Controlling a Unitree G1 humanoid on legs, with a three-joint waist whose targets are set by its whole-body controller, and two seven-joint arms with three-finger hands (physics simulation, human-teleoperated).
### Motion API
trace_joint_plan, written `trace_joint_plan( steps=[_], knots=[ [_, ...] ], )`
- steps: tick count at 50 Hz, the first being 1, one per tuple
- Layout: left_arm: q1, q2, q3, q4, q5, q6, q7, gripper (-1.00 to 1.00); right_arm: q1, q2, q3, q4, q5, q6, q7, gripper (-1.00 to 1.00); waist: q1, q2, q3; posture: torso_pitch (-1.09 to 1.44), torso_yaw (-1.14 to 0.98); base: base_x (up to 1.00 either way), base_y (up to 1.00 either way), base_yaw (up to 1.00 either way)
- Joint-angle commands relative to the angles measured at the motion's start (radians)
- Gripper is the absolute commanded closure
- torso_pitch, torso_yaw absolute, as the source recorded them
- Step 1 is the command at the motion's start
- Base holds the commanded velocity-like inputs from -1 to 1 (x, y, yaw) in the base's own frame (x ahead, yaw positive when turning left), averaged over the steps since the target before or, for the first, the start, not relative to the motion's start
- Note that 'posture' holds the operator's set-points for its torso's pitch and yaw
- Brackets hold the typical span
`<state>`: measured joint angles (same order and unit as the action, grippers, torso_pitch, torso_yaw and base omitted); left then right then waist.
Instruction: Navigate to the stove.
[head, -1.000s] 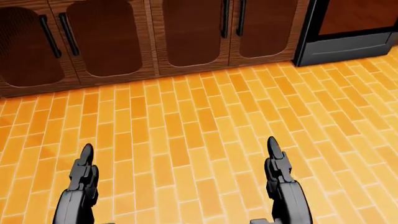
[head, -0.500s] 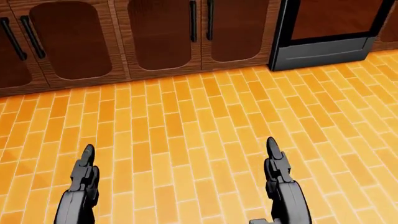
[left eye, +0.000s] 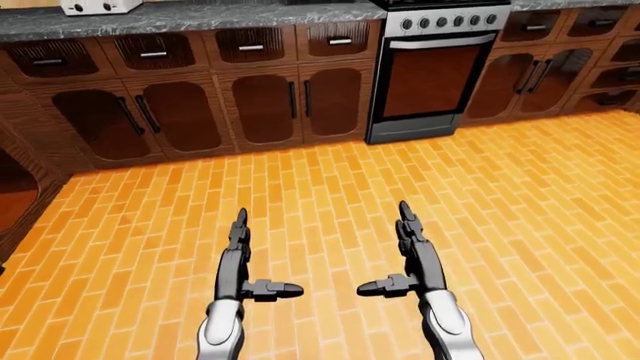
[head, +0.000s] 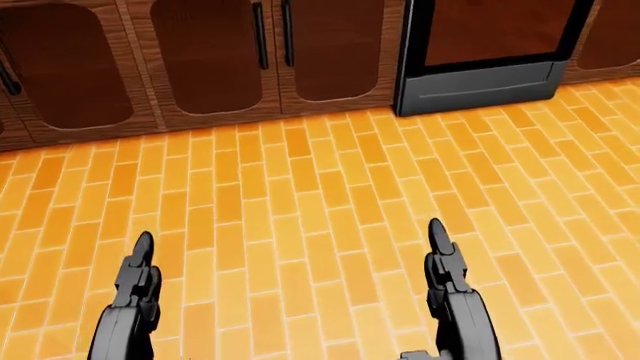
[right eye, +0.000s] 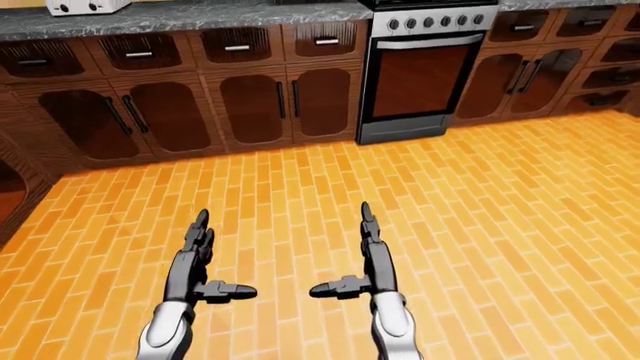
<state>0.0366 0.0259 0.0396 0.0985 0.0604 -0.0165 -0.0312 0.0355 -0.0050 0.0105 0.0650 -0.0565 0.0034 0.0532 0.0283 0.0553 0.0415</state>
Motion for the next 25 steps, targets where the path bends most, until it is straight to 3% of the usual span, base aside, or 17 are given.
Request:
trace_joint_plan(
  steps=[1, 3, 6, 7, 8, 9, 10, 11, 14, 19, 22, 24, 25],
  knots=[
    [-0.026, -0.003, -0.010, -0.054, -0.002, -0.033, -0.001, -1.00, -0.020, -0.008, -0.015, -0.055, 0.002, -0.032, -0.005, -1.00, -0.004, 0.007, -0.022, 0.00, 0.00, 0.00, -0.64, 0.00],
    [-0.026, -0.003, -0.010, -0.054, -0.002, -0.033, -0.001, -1.00, -0.022, -0.009, -0.015, -0.051, 0.002, -0.035, -0.004, -1.00, -0.006, 0.002, -0.027, 0.00, 0.00, 0.00, -0.64, 0.00],
    [-0.026, -0.003, -0.010, -0.054, -0.002, -0.033, -0.001, -1.00, -0.020, -0.008, -0.016, -0.052, 0.002, -0.034, -0.004, -1.00, -0.003, -0.044, -0.013, 0.00, 0.00, 0.00, -0.63, 0.00],
    [-0.026, -0.003, -0.010, -0.054, -0.002, -0.033, -0.001, -1.00, -0.021, -0.009, -0.016, -0.050, 0.002, -0.036, -0.003, -1.00, -0.005, -0.072, -0.017, 0.00, 0.00, 0.00, -0.64, 0.00],
    [-0.026, -0.003, -0.010, -0.054, -0.002, -0.033, -0.001, -1.00, -0.021, -0.009, -0.016, -0.051, 0.002, -0.036, -0.003, -1.00, -0.011, -0.128, -0.037, 0.00, 0.00, 0.00, -0.64, 0.00],
    [-0.026, -0.003, -0.010, -0.054, -0.002, -0.033, -0.002, -1.00, -0.020, -0.009, -0.015, -0.051, 0.002, -0.036, -0.003, -1.00, -0.014, -0.133, -0.054, 0.00, 0.00, 0.00, -0.64, 0.00],
    [-0.026, -0.003, -0.009, -0.054, -0.002, -0.033, -0.001, -1.00, -0.022, -0.009, -0.016, -0.047, 0.002, -0.039, -0.003, -1.00, -0.025, -0.106, -0.024, 0.00, 0.00, 0.00, -0.64, 0.00],
    [-0.023, -0.004, -0.011, -0.058, -0.001, -0.032, -0.001, -1.00, -0.021, -0.009, -0.016, -0.047, 0.002, -0.039, -0.003, -1.00, -0.028, -0.100, -0.015, 0.00, 0.00, 0.00, -0.63, 0.00],
    [-0.025, -0.003, -0.011, -0.050, 0.000, -0.038, -0.002, -1.00, -0.020, -0.008, -0.015, -0.051, 0.001, -0.036, -0.003, -1.00, -0.026, -0.066, -0.019, 0.00, 0.00, 0.00, -0.61, 0.00],
    [-0.024, -0.004, -0.011, -0.055, 0.000, -0.034, -0.001, -1.00, -0.019, -0.008, -0.015, -0.054, 0.002, -0.034, -0.003, -1.00, -0.017, -0.035, -0.003, 0.00, 0.00, 0.00, -0.54, 0.00],
    [-0.025, -0.004, -0.010, -0.052, 0.000, -0.036, -0.001, -1.00, -0.021, -0.009, -0.016, -0.049, 0.002, -0.038, -0.002, -1.00, -0.013, -0.013, -0.006, 0.00, 0.00, 0.00, -0.52, 0.00],
    [-0.027, -0.003, -0.010, -0.046, 0.000, -0.039, 0.000, -1.00, -0.022, -0.009, -0.017, -0.047, 0.002, -0.038, -0.003, -1.00, -0.010, 0.019, -0.015, 0.00, 0.00, 0.00, -0.52, 0.00],
    [-0.028, -0.003, -0.010, -0.046, -0.001, -0.039, 0.000, -1.00, -0.023, -0.009, -0.017, -0.046, 0.002, -0.038, -0.003, -1.00, -0.003, 0.001, -0.015, 0.00, 0.00, 0.00, -0.52, 0.00]
  ],
)
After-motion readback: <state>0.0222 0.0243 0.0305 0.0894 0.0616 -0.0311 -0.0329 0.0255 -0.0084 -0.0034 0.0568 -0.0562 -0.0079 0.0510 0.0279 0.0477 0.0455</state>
